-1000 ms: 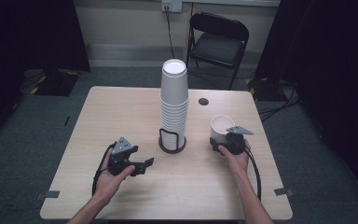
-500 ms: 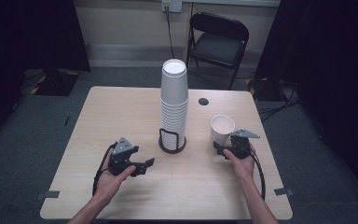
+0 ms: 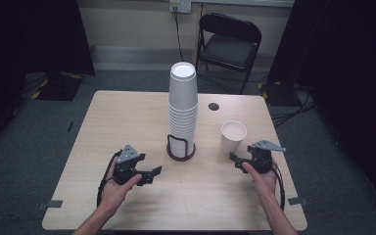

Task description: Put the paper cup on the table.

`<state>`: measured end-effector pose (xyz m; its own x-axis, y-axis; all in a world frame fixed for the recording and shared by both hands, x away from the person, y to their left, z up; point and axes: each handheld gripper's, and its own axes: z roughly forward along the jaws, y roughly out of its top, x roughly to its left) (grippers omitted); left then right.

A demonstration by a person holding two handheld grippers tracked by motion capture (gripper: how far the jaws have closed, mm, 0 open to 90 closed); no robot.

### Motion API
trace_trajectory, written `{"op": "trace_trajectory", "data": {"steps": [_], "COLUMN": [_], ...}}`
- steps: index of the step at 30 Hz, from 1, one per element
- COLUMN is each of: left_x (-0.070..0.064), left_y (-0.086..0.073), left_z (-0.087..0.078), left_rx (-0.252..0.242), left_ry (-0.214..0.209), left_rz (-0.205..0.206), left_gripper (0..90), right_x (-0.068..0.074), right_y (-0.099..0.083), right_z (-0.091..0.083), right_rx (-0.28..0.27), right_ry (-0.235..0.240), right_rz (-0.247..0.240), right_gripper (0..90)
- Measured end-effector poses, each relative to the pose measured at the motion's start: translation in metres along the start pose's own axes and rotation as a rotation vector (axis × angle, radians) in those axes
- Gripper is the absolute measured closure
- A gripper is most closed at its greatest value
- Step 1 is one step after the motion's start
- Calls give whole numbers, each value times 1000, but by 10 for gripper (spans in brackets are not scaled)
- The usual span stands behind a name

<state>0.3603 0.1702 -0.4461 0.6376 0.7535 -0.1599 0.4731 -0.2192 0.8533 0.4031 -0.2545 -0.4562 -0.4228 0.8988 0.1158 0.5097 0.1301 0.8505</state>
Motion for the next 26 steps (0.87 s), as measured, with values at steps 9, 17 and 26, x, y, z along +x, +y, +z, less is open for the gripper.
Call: {"op": "trace_trajectory", "data": {"steps": [9,17,26], "left_x": [3,3,3], "left_y": [2,1,-5], "left_z": [-3,-6,-3], "left_rx": [-10,-25,-12], "left_ry": [17,30,28], "left_rz": [-7,22,18], "left_gripper": [165,159,159], "right_x": [22,42,55], "right_y": [-3,-14,-28], "right_z": [-32,-55,-59], "right_rx": [-44,-71,-66], "right_ry": [42,70,49], "right_rz": [11,43,17], "right_gripper": [152,149,141]}}
